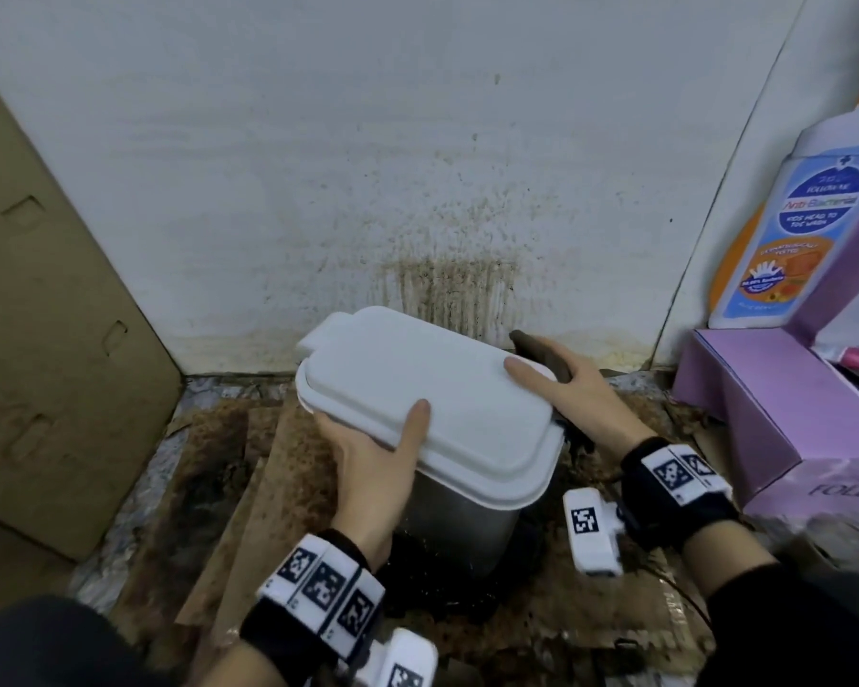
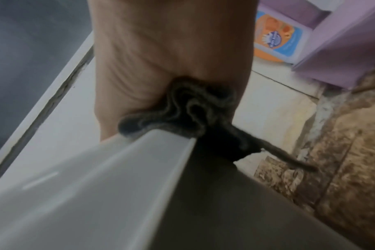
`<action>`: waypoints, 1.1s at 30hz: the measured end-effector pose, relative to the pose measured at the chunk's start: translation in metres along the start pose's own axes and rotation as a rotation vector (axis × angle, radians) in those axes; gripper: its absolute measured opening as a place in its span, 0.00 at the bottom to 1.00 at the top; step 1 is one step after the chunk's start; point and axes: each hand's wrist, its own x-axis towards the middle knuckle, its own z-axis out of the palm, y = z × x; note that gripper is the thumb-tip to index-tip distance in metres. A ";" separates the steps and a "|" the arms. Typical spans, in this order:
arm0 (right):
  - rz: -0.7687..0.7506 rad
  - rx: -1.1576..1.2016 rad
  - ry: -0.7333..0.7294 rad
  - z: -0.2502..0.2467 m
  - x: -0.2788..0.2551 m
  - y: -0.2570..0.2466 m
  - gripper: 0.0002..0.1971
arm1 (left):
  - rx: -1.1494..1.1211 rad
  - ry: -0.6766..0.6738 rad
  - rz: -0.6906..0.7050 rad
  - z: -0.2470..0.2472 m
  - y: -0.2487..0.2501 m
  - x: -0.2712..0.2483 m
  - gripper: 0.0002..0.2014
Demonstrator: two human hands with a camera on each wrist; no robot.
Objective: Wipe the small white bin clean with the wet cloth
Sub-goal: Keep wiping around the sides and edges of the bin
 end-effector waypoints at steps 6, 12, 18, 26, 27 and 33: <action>-0.010 -0.051 -0.035 0.000 -0.006 -0.007 0.26 | -0.066 -0.017 0.123 0.007 0.001 -0.004 0.55; 0.050 0.003 0.351 0.040 -0.057 -0.001 0.40 | 0.026 -0.235 0.118 -0.011 0.020 0.028 0.39; 0.107 0.115 0.451 0.099 -0.102 -0.005 0.36 | 0.189 -0.342 0.022 -0.010 0.040 0.055 0.24; 0.074 0.183 0.466 0.090 -0.091 0.015 0.28 | 0.246 -0.340 -0.049 -0.010 0.025 0.056 0.34; 0.061 0.166 0.482 0.085 -0.088 0.016 0.28 | 0.259 -0.344 -0.037 -0.010 0.025 0.056 0.35; -0.230 -0.198 0.299 0.057 -0.066 -0.020 0.28 | 0.363 -0.245 0.065 -0.014 0.024 0.044 0.28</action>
